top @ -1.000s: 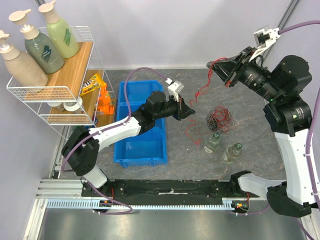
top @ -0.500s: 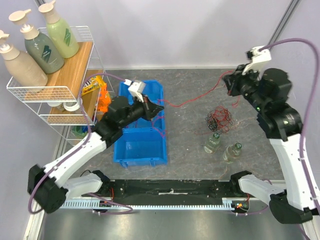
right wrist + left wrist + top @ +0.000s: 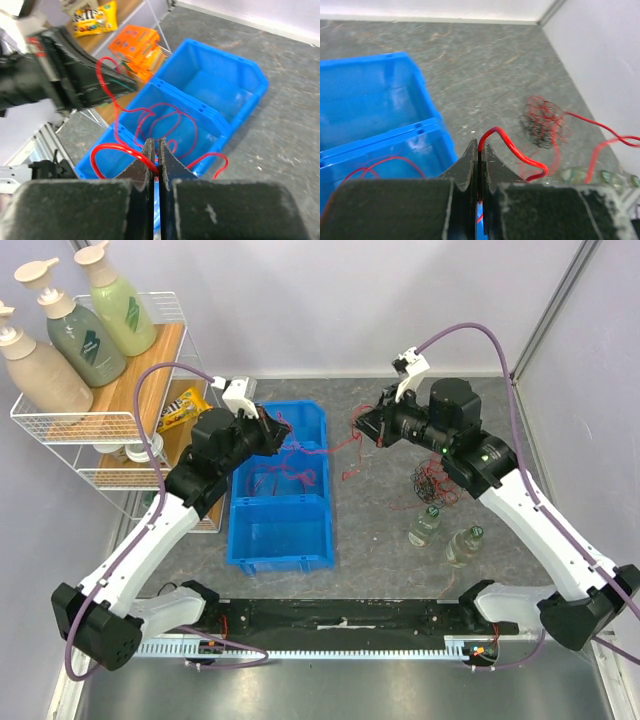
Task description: Untangle the cables
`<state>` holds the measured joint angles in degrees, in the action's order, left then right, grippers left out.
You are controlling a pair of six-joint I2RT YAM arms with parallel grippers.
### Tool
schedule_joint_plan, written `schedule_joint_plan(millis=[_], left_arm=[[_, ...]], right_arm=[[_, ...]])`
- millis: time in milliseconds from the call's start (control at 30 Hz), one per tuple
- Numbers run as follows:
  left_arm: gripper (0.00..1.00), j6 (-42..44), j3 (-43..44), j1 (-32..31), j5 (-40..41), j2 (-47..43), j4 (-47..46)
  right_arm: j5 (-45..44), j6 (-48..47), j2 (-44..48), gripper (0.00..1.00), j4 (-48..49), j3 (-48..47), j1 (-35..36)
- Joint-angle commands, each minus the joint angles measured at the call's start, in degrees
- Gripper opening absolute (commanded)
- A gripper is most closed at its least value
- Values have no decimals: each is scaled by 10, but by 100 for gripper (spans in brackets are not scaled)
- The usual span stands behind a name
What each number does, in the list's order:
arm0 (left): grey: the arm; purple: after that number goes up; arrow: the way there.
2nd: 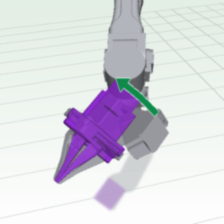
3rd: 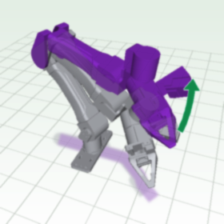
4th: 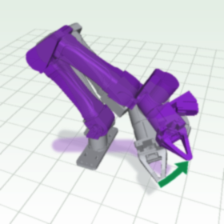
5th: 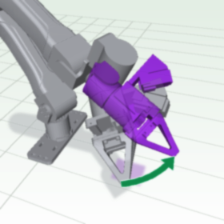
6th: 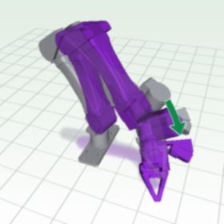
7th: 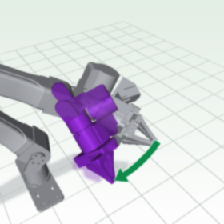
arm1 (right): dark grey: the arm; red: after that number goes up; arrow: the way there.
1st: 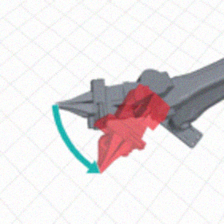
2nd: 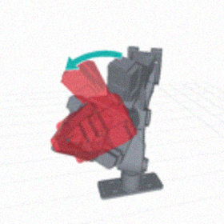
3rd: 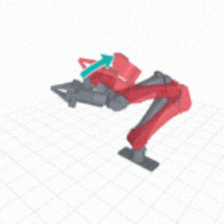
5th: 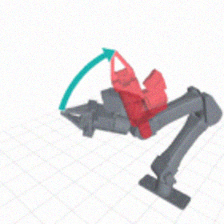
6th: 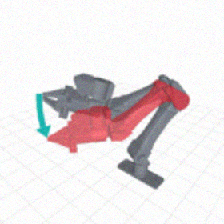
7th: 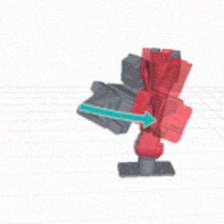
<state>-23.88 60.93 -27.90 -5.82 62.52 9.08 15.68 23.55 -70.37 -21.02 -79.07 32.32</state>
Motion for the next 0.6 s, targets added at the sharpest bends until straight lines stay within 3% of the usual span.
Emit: schedule_joint_plan(millis=[0,133,200,333,567], left_arm=[[2,-8,-8,27,90,19,-8],[2,-30,-20,29,160,45,23],[14,-33,-15,28,156,60,41],[49,-41,-10,28,122,66,56],[54,-29,2,28,61,17,72]], right_arm=[[29,49,-26,0,97,-14,25],[34,68,-63,0,139,-6,62],[30,72,-80,0,164,3,78],[26,91,-116,0,206,16,86],[22,148,-172,0,311,63,87]])
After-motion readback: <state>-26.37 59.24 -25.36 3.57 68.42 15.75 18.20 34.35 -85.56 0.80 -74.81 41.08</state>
